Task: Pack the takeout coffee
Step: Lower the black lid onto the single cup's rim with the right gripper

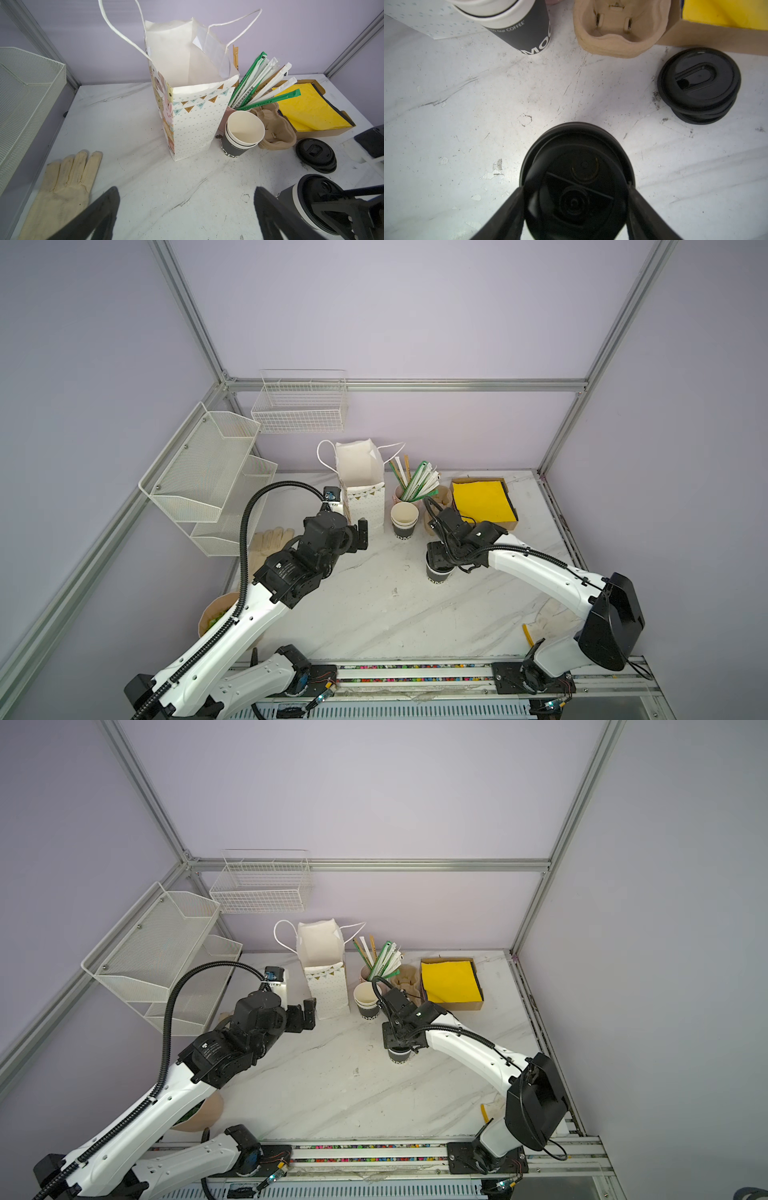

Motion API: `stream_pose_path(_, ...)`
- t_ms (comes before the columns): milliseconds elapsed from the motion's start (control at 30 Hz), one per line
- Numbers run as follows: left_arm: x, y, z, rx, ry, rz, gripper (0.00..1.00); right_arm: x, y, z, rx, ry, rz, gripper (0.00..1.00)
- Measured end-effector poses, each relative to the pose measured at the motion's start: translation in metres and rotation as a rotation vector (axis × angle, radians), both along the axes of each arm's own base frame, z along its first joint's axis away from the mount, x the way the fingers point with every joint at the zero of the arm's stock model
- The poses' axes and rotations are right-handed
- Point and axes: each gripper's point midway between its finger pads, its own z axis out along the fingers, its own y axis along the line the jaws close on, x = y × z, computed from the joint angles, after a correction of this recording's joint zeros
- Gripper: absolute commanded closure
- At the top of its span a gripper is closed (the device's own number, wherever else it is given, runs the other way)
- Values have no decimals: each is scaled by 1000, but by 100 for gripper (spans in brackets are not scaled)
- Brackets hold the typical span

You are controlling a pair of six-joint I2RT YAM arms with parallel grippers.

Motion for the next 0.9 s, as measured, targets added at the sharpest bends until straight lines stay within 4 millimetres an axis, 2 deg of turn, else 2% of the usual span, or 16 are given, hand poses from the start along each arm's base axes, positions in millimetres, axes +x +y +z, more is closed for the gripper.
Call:
stream_pose_path(500, 0, 1, 0, -3, 2, -1, 0, -4, 3, -4, -2, -1, -3, 49)
stream_pose_path(900, 1, 0, -2, 0, 9, -2, 0, -5, -3, 7, 2, -20, -20, 49)
